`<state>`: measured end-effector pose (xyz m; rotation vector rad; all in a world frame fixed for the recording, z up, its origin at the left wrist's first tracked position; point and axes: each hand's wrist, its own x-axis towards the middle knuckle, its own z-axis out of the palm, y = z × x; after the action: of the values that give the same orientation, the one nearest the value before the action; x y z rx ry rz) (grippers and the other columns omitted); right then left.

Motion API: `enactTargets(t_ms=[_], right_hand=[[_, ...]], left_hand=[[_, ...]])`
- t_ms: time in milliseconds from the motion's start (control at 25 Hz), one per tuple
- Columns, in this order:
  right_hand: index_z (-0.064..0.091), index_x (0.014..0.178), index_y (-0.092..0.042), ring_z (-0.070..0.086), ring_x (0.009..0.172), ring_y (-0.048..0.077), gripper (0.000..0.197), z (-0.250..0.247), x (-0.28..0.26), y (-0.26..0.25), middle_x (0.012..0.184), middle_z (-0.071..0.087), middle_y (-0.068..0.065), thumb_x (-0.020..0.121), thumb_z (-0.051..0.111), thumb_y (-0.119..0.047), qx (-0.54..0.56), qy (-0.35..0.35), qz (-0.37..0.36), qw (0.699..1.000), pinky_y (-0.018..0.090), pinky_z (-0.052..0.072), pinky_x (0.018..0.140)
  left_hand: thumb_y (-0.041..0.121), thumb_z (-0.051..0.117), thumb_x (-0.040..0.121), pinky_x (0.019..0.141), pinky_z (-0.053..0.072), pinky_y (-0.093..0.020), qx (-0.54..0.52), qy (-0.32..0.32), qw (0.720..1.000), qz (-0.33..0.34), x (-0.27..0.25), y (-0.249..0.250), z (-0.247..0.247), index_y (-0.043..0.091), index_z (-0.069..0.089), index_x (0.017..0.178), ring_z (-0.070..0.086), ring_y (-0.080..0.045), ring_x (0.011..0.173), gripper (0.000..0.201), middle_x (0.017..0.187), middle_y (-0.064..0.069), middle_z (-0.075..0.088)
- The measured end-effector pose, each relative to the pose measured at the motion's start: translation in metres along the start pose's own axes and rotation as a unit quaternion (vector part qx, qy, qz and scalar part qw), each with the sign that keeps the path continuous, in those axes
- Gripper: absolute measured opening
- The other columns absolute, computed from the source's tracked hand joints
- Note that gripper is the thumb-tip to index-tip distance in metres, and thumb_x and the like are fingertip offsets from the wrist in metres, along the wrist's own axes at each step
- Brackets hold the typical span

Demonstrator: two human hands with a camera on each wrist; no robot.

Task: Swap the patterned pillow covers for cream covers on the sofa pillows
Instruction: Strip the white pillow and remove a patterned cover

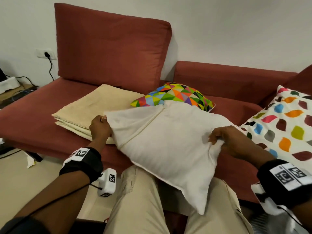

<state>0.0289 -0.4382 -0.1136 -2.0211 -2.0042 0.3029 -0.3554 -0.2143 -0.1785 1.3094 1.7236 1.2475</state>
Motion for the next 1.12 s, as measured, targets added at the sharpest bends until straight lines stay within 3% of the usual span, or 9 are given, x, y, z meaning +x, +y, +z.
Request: enactTargets(t_ms=[160, 320, 440, 560, 680, 840, 960, 1040, 1120], right_hand=[[0.062, 0.078, -0.021, 0.051, 0.091, 0.016, 0.032, 0.014, 0.01, -0.003, 0.092, 0.058, -0.006, 0.062, 0.06, 0.007, -0.058, -0.04, -0.004, 0.998, 0.033, 0.046, 0.081], [0.062, 0.088, -0.031, 0.057, 0.099, 0.021, 0.039, 0.013, 0.025, -0.007, 0.101, 0.056, -0.005, 0.058, 0.082, -0.018, 0.004, -0.162, 0.052, 0.985, 0.035, 0.049, 0.086], [0.044, 0.135, -0.025, 0.043, 0.125, 0.024, 0.115, 0.017, 0.046, -0.008, 0.134, 0.045, 0.003, 0.037, 0.086, -0.069, 0.007, 0.002, 0.106, 0.994, 0.043, 0.041, 0.104], [0.001, 0.153, -0.023, 0.029, 0.142, 0.029, 0.159, 0.028, 0.058, 0.005, 0.154, 0.03, 0.003, 0.028, 0.088, -0.071, 0.084, 0.0, 0.199, 0.976, 0.049, 0.029, 0.114], [0.04, 0.142, -0.011, 0.055, 0.12, 0.017, 0.109, 0.035, 0.046, 0.014, 0.13, 0.056, -0.001, 0.051, 0.097, -0.029, 0.221, -0.01, 0.158, 0.962, 0.037, 0.045, 0.1], [0.07, 0.1, 0.001, 0.069, 0.079, 0.012, 0.032, 0.007, 0.022, 0.039, 0.1, 0.073, 0.013, 0.071, 0.084, -0.004, 0.417, 0.158, 0.15, 0.882, 0.029, 0.056, 0.072], [0.066, 0.106, -0.011, 0.065, 0.089, 0.019, 0.031, -0.022, 0.008, 0.07, 0.102, 0.07, 0.002, 0.078, 0.08, -0.014, 0.491, 0.335, 0.228, 0.771, 0.026, 0.053, 0.073], [0.059, 0.12, -0.008, 0.06, 0.095, 0.019, 0.043, -0.021, 0.01, 0.084, 0.107, 0.063, 0.0, 0.082, 0.077, -0.016, 0.515, 0.418, 0.291, 0.69, 0.019, 0.048, 0.069], [0.056, 0.123, -0.002, 0.063, 0.101, 0.025, 0.055, -0.006, 0.023, 0.095, 0.117, 0.064, 0.007, 0.077, 0.081, -0.018, 0.536, 0.376, 0.325, 0.683, 0.03, 0.055, 0.078]], left_hand=[[0.025, 0.055, 0.095, 0.084, 0.039, -0.034, 0.044, -0.118, 0.991, 0.037, -0.028, 0.018, 0.02, 0.005, 0.058, 0.116, 0.056, -0.035, 0.108, 0.029, 0.118, -0.019, 0.061], [0.059, 0.058, 0.086, 0.09, 0.037, -0.033, 0.089, -0.222, 0.97, 0.035, -0.053, 0.033, 0.031, 0.013, 0.038, 0.139, 0.048, -0.028, 0.124, 0.073, 0.14, -0.012, 0.048], [0.071, 0.066, 0.072, 0.1, 0.038, -0.038, 0.185, -0.291, 0.936, 0.064, -0.053, 0.039, 0.043, 0.014, 0.032, 0.146, 0.045, -0.028, 0.13, 0.1, 0.144, -0.008, 0.045], [0.059, 0.063, 0.081, 0.079, 0.043, -0.035, 0.26, -0.332, 0.9, 0.107, -0.045, 0.045, 0.053, 0.007, 0.064, 0.1, 0.06, -0.032, 0.101, 0.055, 0.103, -0.013, 0.065], [0.032, 0.051, 0.094, 0.074, 0.043, -0.036, 0.228, -0.188, 0.942, 0.161, -0.03, 0.054, 0.053, 0.012, 0.06, 0.077, 0.062, -0.038, 0.093, 0.028, 0.087, -0.017, 0.064], [0.031, 0.046, 0.098, 0.09, 0.046, -0.045, 0.041, -0.018, 0.999, 0.025, 0.009, 0.067, 0.039, -0.006, 0.061, 0.109, 0.059, -0.043, 0.107, 0.042, 0.114, -0.029, 0.063], [0.026, 0.045, 0.1, 0.094, 0.043, -0.037, -0.068, 0.035, 0.997, 0.005, 0.013, 0.093, 0.034, -0.005, 0.058, 0.121, 0.057, -0.034, 0.113, 0.039, 0.122, -0.019, 0.062], [0.024, 0.045, 0.101, 0.083, 0.043, -0.029, -0.136, 0.008, 0.991, 0.016, -0.002, 0.111, 0.036, 0.002, 0.06, 0.12, 0.056, -0.024, 0.101, 0.032, 0.105, -0.005, 0.064], [0.023, 0.044, 0.102, 0.067, 0.045, -0.023, -0.185, -0.058, 0.98, 0.05, -0.028, 0.133, 0.042, 0.01, 0.06, 0.107, 0.055, -0.019, 0.088, 0.021, 0.082, 0.005, 0.059]])
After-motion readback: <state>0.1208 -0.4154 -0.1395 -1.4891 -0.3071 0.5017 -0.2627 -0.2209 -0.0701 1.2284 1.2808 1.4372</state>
